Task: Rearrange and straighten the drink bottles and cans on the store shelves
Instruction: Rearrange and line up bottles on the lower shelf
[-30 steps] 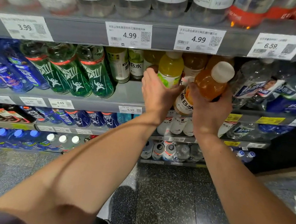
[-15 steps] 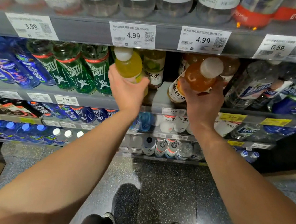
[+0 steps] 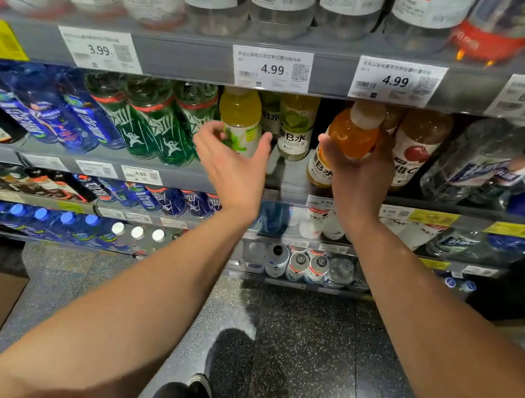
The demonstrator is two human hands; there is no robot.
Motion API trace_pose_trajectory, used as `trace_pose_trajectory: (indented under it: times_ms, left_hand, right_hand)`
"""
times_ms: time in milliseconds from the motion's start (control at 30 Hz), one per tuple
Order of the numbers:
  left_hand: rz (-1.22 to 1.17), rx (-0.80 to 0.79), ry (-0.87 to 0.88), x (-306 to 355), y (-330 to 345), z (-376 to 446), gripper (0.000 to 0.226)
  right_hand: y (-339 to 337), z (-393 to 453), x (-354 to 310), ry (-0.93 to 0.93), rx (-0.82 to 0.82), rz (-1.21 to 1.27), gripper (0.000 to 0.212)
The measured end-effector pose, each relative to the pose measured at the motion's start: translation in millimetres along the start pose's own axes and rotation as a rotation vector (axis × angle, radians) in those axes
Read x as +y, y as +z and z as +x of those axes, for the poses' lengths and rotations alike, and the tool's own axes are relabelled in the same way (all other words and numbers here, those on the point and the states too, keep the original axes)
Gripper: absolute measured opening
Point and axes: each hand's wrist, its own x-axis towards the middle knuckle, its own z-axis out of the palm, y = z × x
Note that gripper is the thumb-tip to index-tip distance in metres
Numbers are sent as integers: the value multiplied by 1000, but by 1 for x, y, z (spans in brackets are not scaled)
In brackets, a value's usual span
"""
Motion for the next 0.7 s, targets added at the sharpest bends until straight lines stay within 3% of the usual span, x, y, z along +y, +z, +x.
trace_pose_trajectory:
  times_ms: [133,300,700]
  left_hand:
    - [-89,-211,-17,11,19,-32,31]
    - [22,-281,-85,15,53,-22,61]
    - [87,-276,-322,5,104,-6,59]
  right_hand:
    - [-6,-7,4,0,62,66,71]
    - [-22,-15,10,17,98,177,59]
    - [-41,-6,26,-45,111,215,56]
